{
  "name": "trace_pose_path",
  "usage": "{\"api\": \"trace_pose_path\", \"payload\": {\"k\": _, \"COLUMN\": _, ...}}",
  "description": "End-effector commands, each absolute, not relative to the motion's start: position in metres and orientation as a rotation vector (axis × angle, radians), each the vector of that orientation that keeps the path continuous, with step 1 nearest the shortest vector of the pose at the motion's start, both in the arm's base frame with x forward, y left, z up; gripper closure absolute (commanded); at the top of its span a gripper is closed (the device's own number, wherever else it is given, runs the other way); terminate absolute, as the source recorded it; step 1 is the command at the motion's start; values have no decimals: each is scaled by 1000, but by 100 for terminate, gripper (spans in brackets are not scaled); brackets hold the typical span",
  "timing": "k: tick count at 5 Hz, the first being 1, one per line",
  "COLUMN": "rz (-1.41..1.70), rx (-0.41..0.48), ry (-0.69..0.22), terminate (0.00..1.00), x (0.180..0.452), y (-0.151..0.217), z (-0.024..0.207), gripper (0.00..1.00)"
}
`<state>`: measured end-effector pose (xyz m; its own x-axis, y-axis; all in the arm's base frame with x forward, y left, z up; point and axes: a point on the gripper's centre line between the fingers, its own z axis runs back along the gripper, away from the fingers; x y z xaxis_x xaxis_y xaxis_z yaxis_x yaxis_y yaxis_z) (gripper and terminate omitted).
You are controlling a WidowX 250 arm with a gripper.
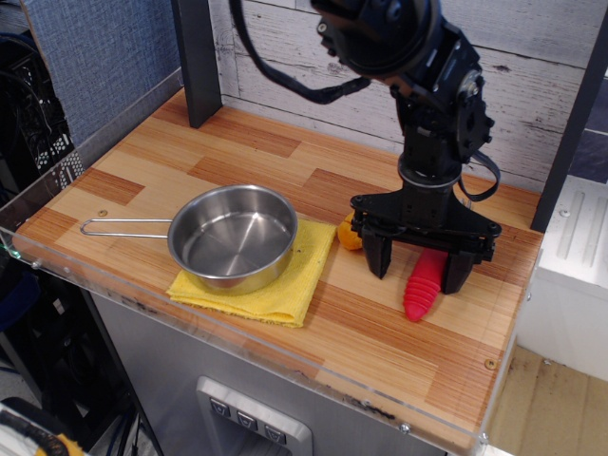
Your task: Place the red fork above and to the right of the silver pot.
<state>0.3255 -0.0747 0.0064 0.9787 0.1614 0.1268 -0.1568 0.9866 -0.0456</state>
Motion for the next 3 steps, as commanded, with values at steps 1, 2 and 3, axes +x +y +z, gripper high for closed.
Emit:
{"api": "trace_pose_path", "payload": {"k": 1, "rz": 156, "rx": -29, "ry": -140, "terminate": 0, "x": 323, "y": -71, "z": 6, "gripper": 100}}
{"api": "trace_pose_path", "payload": {"k": 2, "rz": 144, "rx": -35, "ry": -144, "terminate": 0, "x": 322, "y": -69, "z": 10, "gripper": 100}}
{"api": "trace_pose_path", "payload": {"k": 3, "rz": 11, "rx": -60, "ry": -169, "terminate": 0, "x": 320, "y": -76, "z": 33, "gripper": 100}}
